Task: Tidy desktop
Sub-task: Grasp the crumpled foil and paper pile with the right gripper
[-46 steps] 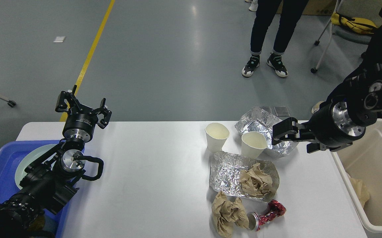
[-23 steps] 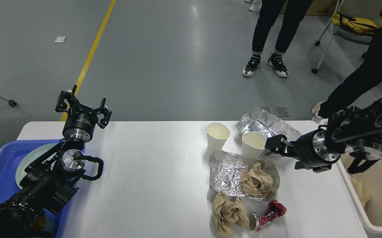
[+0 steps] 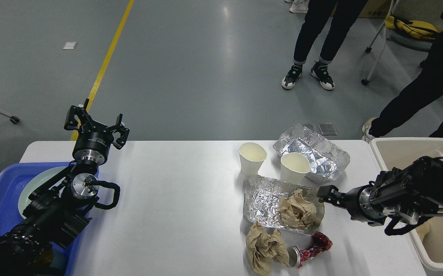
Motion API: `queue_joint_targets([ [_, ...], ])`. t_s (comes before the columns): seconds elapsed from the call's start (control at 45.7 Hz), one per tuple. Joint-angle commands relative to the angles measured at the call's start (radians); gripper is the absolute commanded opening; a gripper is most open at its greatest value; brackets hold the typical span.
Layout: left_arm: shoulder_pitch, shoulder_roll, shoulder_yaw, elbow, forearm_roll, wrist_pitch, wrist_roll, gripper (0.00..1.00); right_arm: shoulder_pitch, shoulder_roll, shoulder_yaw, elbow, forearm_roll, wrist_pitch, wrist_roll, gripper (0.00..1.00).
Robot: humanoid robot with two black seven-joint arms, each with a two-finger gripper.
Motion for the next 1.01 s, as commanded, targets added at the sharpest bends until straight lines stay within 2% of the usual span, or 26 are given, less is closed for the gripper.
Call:
queue_joint_targets([
  [0.0,0.0,0.0,0.0,0.0,0.0,0.0,0.0,0.98,-0.037,0.007,0.009,-0.011,0.001,-0.022,0.0,0.97],
  [0.197,0.0,0.0,0.0,0.0,0.0,0.0,0.0,0.98,-0.1,0.01,0.04,-0.037,0.001,-0.046,0.003,0.92],
  [0.328,0.0,0.0,0.0,0.0,0.0,0.0,0.0,0.98,-0.154,0.025,0.063,-0.077,0.004,-0.065,0.005,0.8],
  [0.35,0.0,0.0,0.0,0.0,-0.001,0.0,0.0,0.98,-0.158,0.025,0.067,-0.078,0.004,-0.071,0.005,0.76],
  [0.372,0.0,0.0,0.0,-0.001,-0.001,0.0,0.0,0.98,-0.166,0.025,0.082,-0.078,0.006,-0.085,0.006,0.64],
  [0.438,0.0,0.0,0.0,0.0,0.0,0.0,0.0,0.98,-0.175,0.025,0.098,-0.078,0.004,-0.1,0.006,0.44],
  [0.547,0.0,0.0,0.0,0.0,0.0,0.0,0.0,0.98,-0.18,0.025,0.107,-0.08,0.003,-0.105,0.006,0.22],
  [0.635,0.0,0.0,0.0,0.0,0.0,0.0,0.0,0.98,-0.181,0.025,0.107,-0.08,0.003,-0.106,0.006,0.0],
  [0.985,0.0,0.0,0.0,-0.001,0.0,0.0,0.0,0.98,-0.175,0.025,0.107,-0.078,0.006,-0.125,0.005,0.0],
])
